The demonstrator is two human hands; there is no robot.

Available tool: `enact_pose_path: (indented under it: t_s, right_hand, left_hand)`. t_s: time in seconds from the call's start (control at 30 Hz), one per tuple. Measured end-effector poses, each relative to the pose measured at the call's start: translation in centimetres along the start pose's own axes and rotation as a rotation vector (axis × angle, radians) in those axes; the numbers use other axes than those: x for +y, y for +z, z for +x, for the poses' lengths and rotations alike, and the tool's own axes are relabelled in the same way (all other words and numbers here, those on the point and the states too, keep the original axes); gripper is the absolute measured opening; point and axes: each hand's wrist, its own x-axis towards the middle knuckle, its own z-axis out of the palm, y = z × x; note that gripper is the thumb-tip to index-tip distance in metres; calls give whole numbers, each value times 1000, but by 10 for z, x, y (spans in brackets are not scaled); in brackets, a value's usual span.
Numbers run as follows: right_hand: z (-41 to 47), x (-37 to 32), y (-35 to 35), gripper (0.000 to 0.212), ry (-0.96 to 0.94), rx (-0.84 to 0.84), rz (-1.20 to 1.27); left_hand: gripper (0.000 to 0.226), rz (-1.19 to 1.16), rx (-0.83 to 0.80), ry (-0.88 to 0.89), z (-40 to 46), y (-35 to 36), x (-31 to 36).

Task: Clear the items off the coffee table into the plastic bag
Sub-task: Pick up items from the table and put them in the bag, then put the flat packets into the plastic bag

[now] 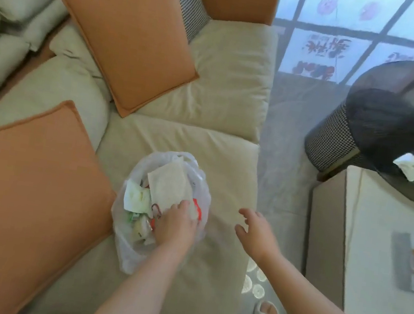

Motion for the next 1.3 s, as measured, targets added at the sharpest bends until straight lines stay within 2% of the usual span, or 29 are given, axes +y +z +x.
enact_pose_path:
  t_s: [0.13,0.5,0.97,1.3]
  right_hand:
    - [-20,39,-18,45,110,52,39]
    - [-103,195,-68,44,388,200,119]
    - [-244,405,-116,48,697,324,259]
    - [-288,506,-139,48,893,442,383]
  left_hand:
    - [36,24,-140,113,-12,22,46]
    - [41,159,-325,310,-87,97,175]
    - [46,389,-454,635,-222,215,349]
    - [49,452,-473,886,-271,279,448]
